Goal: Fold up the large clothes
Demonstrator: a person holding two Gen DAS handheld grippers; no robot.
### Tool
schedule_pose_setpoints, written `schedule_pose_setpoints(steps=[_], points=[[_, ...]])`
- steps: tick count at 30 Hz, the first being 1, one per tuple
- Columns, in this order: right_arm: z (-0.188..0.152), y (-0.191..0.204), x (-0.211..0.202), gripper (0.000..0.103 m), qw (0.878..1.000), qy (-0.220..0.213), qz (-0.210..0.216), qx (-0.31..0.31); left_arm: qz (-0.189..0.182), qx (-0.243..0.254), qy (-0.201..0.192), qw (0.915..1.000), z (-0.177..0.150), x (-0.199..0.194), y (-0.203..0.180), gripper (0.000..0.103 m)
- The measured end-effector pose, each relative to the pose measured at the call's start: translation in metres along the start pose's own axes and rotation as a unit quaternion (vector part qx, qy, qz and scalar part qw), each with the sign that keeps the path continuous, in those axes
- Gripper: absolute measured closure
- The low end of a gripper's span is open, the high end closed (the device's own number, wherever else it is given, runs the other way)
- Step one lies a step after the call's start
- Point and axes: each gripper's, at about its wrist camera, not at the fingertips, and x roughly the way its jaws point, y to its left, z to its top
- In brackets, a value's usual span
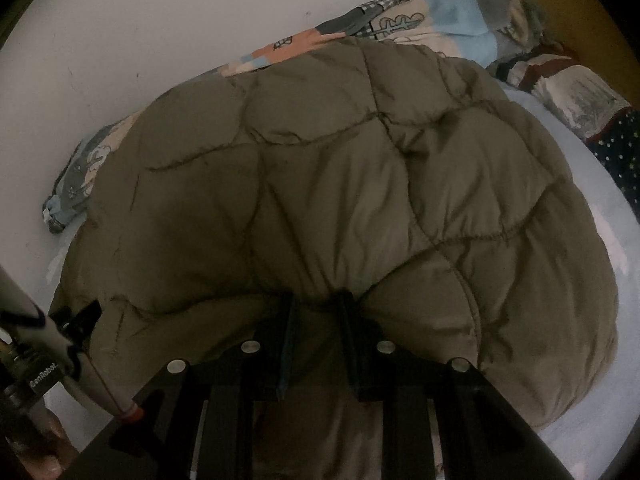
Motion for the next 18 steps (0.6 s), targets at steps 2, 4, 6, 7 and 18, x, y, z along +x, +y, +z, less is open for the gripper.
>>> schedule_pose_setpoints(steps=[2,4,6,7,18], points=[[0.001,-0.003,-0.001,0.080,1.000,0.004,0.006,0.009,-0.005,-0.008,0.002,1.0000,0.002,-0.006,0.003,0.027],[0.004,-0.004,-0.005,0.080,1.000,0.012,0.009,0.015,-0.015,-0.015,-0.006,0.9998,0.007,-0.016,0.007,0.027],[0.010,-0.004,-0.014,0.080,1.000,0.011,0.015,0.019,-0.009,-0.022,-0.015,0.9996,0.012,-0.023,0.014,0.027],[0.013,-0.006,-0.019,0.080,0.999,0.007,0.022,0.024,-0.005,-0.028,-0.018,0.9994,0.014,-0.025,0.019,0.027],[0.029,-0.081,-0.041,0.079,0.991,-0.019,-0.049,0.121,0.021,-0.086,0.031,0.9956,0.010,0.002,0.066,0.027]])
